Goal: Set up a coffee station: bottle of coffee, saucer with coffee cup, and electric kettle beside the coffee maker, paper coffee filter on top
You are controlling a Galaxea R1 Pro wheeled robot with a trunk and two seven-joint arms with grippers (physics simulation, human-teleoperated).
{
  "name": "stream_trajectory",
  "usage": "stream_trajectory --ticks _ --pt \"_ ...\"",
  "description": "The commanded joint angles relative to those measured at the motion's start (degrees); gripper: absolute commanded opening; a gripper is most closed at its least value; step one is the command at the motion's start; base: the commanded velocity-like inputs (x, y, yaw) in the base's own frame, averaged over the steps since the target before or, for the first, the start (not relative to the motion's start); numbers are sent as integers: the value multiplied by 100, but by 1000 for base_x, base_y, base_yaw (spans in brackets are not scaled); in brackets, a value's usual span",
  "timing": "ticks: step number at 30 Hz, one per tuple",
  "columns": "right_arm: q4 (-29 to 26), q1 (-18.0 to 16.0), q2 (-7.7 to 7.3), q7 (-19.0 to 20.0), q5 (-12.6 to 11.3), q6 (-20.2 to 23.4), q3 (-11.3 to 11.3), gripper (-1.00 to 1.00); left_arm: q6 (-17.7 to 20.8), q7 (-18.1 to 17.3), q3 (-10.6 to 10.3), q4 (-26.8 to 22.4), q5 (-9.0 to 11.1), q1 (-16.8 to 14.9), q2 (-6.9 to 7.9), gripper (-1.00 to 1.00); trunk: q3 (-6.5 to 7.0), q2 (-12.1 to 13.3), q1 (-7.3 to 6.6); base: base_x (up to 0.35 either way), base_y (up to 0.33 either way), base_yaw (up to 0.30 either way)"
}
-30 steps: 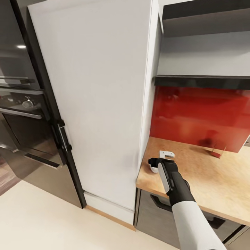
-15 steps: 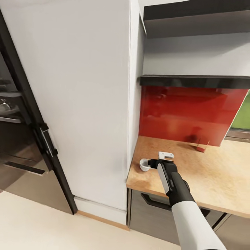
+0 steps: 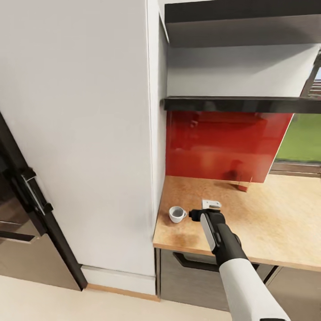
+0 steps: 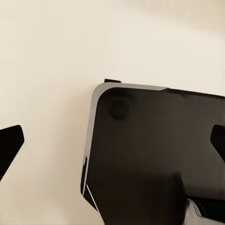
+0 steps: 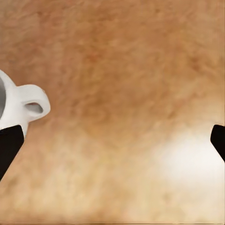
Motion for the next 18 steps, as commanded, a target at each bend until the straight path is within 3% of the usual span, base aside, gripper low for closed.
stream_trajectory --ticks 1,11,18 --pt "42 -5 5 -20 -9 24 -10 100 3 -59 23 -7 57 2 2 100 -11 -12 4 10 10 -17" --pt "289 -8 5 -32 -9 24 -18 100 3 -59 24 -5 57 0 1 100 -11 -12 4 11 8 -4" --pt "293 -5 5 -32 -9 24 -18 100 3 -59 23 -5 57 2 1 100 -11 -12 4 151 138 0"
